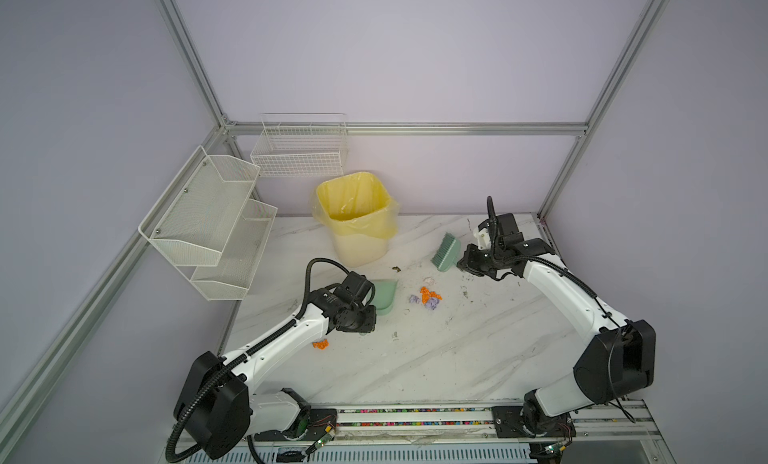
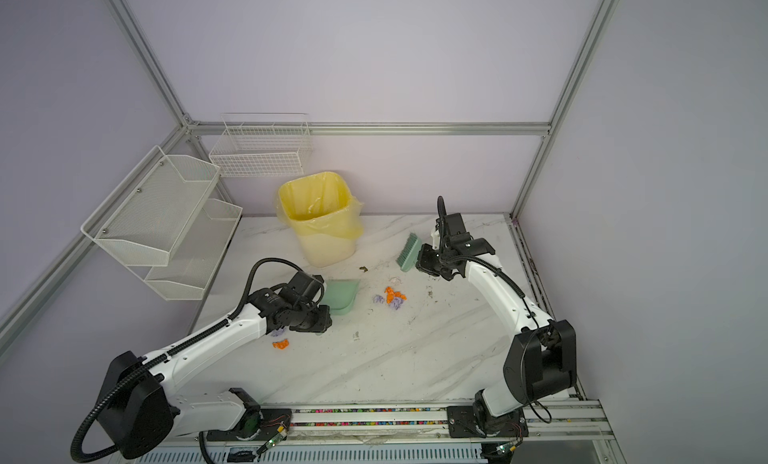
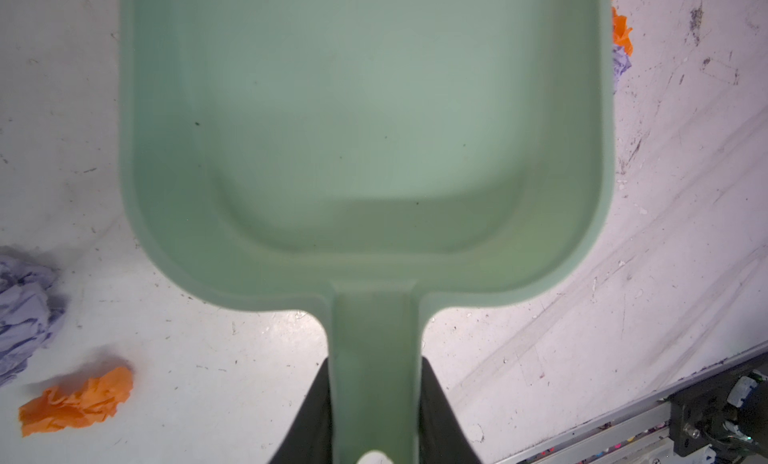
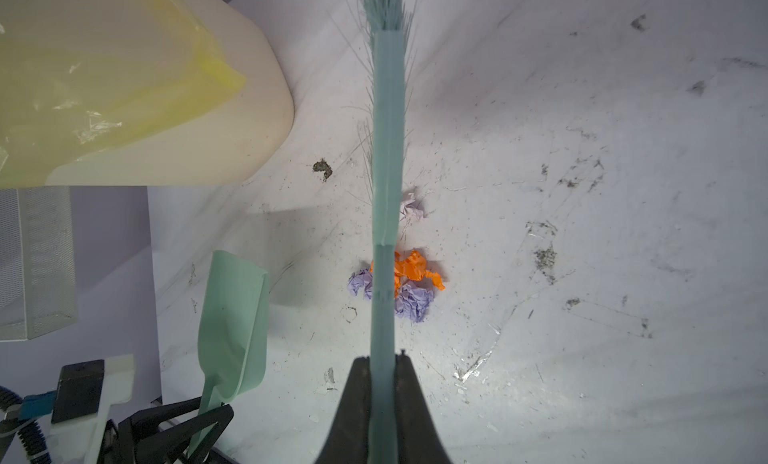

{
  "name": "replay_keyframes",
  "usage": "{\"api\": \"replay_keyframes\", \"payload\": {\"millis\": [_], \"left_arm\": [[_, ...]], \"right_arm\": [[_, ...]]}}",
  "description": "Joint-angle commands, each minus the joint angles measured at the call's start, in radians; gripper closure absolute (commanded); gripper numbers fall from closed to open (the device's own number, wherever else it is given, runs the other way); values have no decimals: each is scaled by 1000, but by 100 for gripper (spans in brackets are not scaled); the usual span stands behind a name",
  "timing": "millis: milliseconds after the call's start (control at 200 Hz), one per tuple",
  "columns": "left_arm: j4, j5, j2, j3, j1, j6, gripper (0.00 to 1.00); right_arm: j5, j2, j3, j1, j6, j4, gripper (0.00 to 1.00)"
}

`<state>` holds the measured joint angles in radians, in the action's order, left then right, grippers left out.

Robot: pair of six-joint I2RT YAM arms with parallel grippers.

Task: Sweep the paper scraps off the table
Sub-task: 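Move the brush beyond the scraps with the right gripper while left holds dustpan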

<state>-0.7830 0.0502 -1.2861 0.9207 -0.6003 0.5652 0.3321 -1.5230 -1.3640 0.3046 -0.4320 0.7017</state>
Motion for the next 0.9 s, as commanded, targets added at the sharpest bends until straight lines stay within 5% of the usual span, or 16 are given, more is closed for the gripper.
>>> {"api": "replay_keyframes", "payload": {"millis": [0, 300, 485, 895], "left_arm": [[-12, 20, 25, 115, -12, -43, 83], [-27, 37, 11, 139, -29, -100, 83], [-45, 34, -10, 158, -67, -170, 83], [-86, 25, -86, 189, -146, -221, 83]], "right_arm": [[-86, -24, -59, -5, 102, 104, 100], [-202, -97, -204, -2, 208, 195, 100], [-396, -168, -282, 46, 286, 290, 100], [-455, -251, -333, 178, 256, 366, 100]]}}
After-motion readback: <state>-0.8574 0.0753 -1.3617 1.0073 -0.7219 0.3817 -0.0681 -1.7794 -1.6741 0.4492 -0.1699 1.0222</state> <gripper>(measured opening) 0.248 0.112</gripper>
